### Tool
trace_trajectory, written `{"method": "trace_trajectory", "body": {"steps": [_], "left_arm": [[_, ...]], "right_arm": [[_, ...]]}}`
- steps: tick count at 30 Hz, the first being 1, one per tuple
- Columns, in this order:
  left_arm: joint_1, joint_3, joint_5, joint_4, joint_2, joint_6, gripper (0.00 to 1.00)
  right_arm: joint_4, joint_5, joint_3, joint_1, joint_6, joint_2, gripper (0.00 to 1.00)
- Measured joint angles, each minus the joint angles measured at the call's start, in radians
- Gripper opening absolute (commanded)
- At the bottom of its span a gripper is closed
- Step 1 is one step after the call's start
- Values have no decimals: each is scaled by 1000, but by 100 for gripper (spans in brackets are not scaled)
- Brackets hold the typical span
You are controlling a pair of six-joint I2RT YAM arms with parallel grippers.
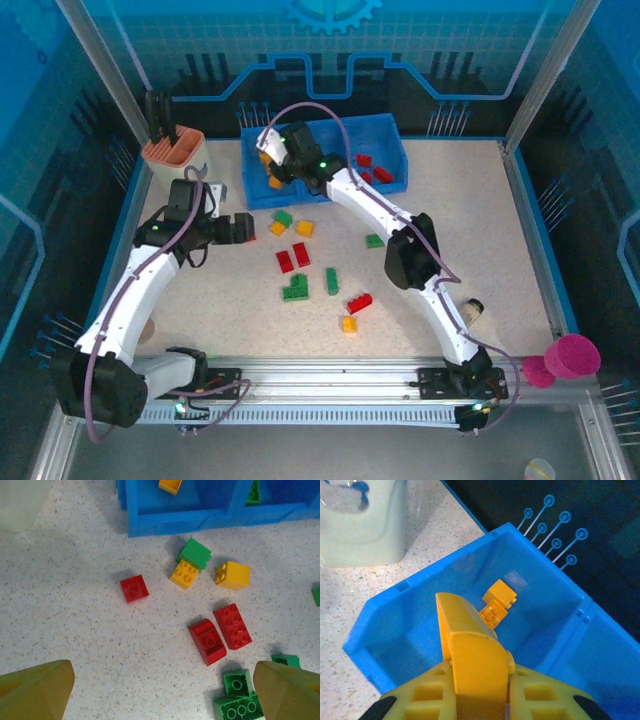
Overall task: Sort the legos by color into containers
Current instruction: Place the lego in the container.
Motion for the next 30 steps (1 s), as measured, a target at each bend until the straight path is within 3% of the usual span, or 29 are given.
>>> {"method": "trace_trajectory", "body": {"steps": [11, 20, 30], "left_arm": [[5, -13, -10, 5, 58, -43, 94], [5, -15, -87, 57, 200, -53, 94], [5, -2, -132, 157, 370, -106, 91]], "right_arm": [[97, 15, 35, 12, -145, 128, 28], [123, 2, 36, 13, -168, 131, 56], [164, -47, -29, 12, -162, 107, 53]]}}
